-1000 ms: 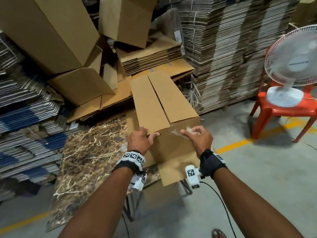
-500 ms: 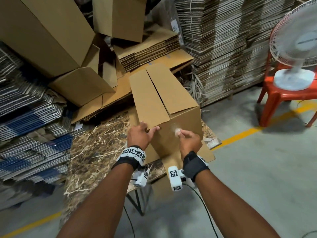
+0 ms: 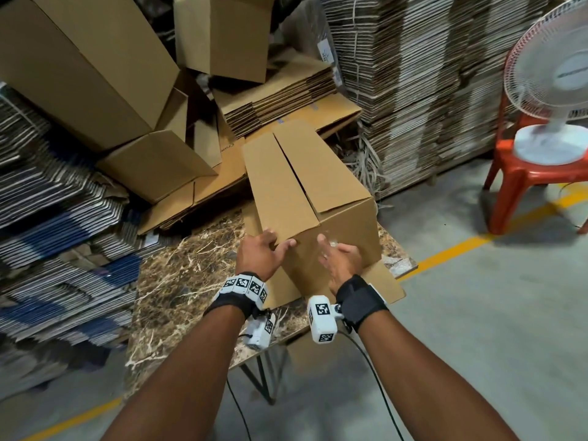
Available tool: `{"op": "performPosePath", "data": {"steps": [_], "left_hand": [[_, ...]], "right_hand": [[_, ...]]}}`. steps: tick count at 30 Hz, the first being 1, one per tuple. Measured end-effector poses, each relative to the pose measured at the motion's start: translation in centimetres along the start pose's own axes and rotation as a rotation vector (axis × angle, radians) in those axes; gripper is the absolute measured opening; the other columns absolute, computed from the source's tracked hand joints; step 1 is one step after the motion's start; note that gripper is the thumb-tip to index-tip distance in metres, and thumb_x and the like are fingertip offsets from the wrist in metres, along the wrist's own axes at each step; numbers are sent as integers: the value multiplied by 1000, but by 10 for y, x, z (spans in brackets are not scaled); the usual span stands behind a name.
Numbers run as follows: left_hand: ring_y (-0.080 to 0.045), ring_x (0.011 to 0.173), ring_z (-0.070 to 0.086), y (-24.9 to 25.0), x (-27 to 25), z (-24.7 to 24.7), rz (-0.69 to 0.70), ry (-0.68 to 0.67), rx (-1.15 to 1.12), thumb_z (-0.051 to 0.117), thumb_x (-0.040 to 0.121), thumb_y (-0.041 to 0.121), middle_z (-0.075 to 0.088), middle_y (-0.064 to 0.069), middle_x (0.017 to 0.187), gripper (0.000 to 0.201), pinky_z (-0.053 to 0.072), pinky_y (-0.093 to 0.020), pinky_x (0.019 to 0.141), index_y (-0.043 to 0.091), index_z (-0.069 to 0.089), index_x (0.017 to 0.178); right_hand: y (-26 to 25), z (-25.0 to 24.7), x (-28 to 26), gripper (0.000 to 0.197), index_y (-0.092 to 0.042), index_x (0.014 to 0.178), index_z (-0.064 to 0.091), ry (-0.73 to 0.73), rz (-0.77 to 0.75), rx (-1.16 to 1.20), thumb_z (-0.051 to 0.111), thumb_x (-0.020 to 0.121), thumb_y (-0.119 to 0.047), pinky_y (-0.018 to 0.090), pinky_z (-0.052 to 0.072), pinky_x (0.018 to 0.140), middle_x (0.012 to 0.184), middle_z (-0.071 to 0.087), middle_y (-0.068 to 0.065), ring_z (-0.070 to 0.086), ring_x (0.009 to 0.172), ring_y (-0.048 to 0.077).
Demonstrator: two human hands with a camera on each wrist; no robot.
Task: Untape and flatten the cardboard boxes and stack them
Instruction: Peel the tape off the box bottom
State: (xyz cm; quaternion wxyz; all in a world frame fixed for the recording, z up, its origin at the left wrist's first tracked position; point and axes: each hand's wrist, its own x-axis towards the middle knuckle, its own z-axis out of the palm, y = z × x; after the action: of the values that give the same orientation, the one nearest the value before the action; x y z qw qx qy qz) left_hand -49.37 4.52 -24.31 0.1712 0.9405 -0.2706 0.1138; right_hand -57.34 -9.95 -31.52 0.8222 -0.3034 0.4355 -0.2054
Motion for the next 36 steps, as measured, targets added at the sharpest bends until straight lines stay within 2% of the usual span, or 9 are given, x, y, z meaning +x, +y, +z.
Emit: {"op": "performPosePath", "data": {"steps": [9,14,17,20,25,28,30,34,36], "left_hand": [[-27,68,66,4,2,0,-63,-70,111,64,82,74,63,-4,67,52,57,-31,64,22,62,83],[-27,77,69,4,-4,-4,-88,-63,129,60,84,75,70,-6,80,56,57,-31,70,22,69,102],[-25,73,67,5,-10,-5,-87,-61,157,46,82,83,66,0,73,61,59,-34,72,27,65,98],[-20,66,63,13,-12,-7,-95,-29,232,38,85,82,62,5,65,64,53,-29,65,26,65,99],[-21,68,61,51,5,-8,-223,4,243,10,82,91,65,-2,74,93,54,-33,62,16,66,84],[-33,108,63,71,22,2,-384,30,105,18,79,96,70,-14,111,101,51,-56,94,13,71,105],[-36,134,47,83,27,4,-509,-43,71,28,78,95,55,-16,141,100,35,-63,109,17,61,131],[-34,149,27,79,29,0,-611,-106,53,29,71,99,33,-14,161,110,25,-68,114,23,42,150],[-32,151,24,63,26,-6,-622,-97,78,28,70,100,31,-11,163,112,22,-68,115,25,40,152]], "right_hand": [[0,-24,24,21,-4,92,71,-18,-4,-153,86,77,-3,27,62,65,87,77,13,77,79,26],[-16,-87,59,24,-10,106,75,-1,16,-449,77,83,-10,41,60,91,100,74,7,72,90,23],[-51,-105,54,30,-9,112,76,318,-89,-539,74,83,-15,27,52,82,106,76,10,70,99,31],[-87,-107,50,31,-4,115,75,417,-250,-419,61,87,-9,33,51,85,113,74,14,67,105,38],[-115,-88,93,44,-21,113,77,91,-315,-471,54,76,-30,40,57,89,104,77,-1,68,91,23],[-137,-62,78,28,-1,99,71,-212,-267,-441,56,93,-24,41,56,93,106,72,19,69,96,17],[-145,-56,76,38,5,114,66,-396,-207,-390,45,103,-24,40,56,92,123,67,22,67,109,19],[-147,-48,84,53,-12,138,59,-636,-151,-587,59,99,-48,43,55,97,138,58,2,61,121,24],[-135,-39,85,49,-16,135,61,-723,-169,-652,71,93,-36,39,57,97,141,59,5,64,119,18]]}}
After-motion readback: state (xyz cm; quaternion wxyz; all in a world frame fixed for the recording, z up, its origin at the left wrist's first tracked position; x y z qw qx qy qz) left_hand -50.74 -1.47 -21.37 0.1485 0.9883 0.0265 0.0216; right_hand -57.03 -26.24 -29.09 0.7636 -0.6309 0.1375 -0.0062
